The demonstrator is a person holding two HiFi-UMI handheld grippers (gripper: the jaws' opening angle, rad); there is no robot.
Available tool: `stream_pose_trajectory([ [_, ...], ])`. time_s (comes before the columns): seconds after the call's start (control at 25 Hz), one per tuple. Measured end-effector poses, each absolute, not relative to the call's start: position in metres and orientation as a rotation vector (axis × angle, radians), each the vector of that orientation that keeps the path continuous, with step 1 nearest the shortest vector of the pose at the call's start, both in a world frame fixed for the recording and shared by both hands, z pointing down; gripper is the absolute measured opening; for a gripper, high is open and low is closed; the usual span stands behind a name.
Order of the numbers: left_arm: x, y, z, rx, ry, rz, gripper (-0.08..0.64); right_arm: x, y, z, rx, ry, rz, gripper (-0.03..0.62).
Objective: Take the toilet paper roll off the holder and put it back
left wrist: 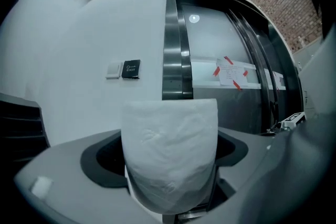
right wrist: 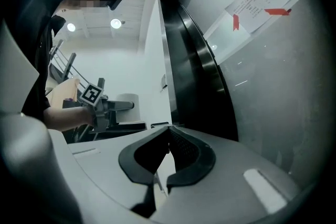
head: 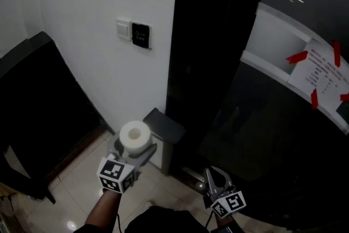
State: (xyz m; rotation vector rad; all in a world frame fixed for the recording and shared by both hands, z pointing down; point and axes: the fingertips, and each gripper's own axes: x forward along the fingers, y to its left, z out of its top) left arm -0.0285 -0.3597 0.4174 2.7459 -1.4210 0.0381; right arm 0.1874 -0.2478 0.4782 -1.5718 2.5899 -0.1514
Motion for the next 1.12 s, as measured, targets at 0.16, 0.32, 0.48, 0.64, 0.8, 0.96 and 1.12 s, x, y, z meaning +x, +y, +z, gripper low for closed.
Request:
stream_pose_trajectory([
  [0.16,-0.046,-0.338,0.421,2.755,-1.462,0.013,0.471,0.178,-0.245,0.480,-1.539,2.616,-0.157,0.014],
  [0.32,-0.061,-0.321,0.429,2.735,-1.475,-0.029,0.471,0.171,-0.242,0.481,-1.518,2.624,-0.165,0.014],
  [0.48,-0.068,-0.297,0.430,2.734,-1.459,-0.061,0.471,0.168,-0.239,0.481,-1.510,2.619,-0.170,0.014],
  [0.64,-0.073,-0.283,0.431,2.702,-1.458,-0.081,0.471,0.169,-0.237,0.483,-1.511,2.619,-0.179,0.014],
  [0.8,-0.076,-0.284,0.432,2.696,-1.464,-0.108,0.469,0.165,-0.239,0.483,-1.492,2.617,-0.180,0.014],
  [0.96,-0.076,-0.285,0.432,2.738,-1.476,-0.107,0.465,0.160,-0.242,0.483,-1.470,2.628,-0.177,0.014],
  [1.12,-0.069,-0.281,0.437,2.751,-1.443,-0.099,0.462,0.158,-0.241,0.486,-1.471,2.634,-0.195,0.014],
])
